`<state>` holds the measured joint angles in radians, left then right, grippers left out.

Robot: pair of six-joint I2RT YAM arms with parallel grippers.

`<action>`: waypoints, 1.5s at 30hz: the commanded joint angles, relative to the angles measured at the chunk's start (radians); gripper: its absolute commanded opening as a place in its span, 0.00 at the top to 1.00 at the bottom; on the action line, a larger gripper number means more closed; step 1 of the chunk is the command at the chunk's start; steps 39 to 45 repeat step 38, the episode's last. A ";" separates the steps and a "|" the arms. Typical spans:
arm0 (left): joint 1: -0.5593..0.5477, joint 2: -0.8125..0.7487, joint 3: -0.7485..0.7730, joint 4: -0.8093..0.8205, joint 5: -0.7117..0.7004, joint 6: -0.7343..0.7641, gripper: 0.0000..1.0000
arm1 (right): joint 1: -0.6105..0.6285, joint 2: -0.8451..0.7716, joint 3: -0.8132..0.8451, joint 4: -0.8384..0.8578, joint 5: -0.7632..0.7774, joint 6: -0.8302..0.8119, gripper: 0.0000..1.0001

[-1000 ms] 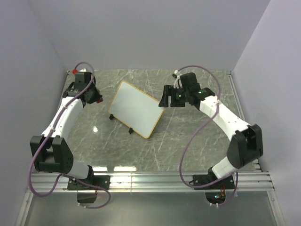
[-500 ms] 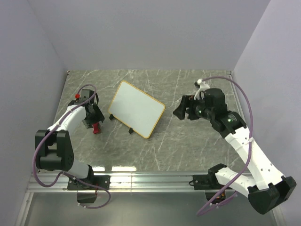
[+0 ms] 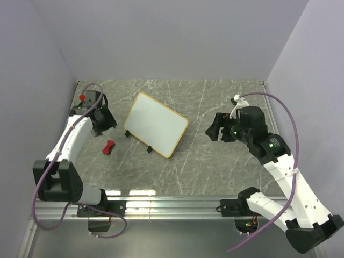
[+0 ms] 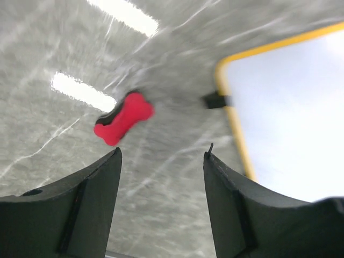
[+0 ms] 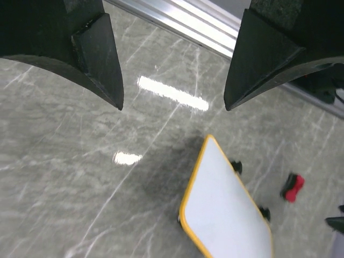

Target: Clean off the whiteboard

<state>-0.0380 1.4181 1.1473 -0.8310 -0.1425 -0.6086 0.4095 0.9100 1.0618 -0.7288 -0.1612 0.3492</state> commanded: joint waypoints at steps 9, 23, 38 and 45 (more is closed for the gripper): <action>-0.152 -0.297 0.100 -0.085 0.081 -0.020 0.40 | -0.006 -0.209 0.038 0.008 0.014 0.151 0.20; -0.206 -0.398 0.305 -0.163 0.104 -0.011 0.23 | -0.009 -0.253 -0.080 0.043 -0.130 0.229 0.19; -0.324 -0.298 0.489 -0.235 -0.043 0.053 0.22 | -0.008 -0.192 -0.080 0.085 -0.172 0.191 0.19; -0.324 -0.298 0.489 -0.235 -0.043 0.053 0.22 | -0.008 -0.192 -0.080 0.085 -0.172 0.191 0.19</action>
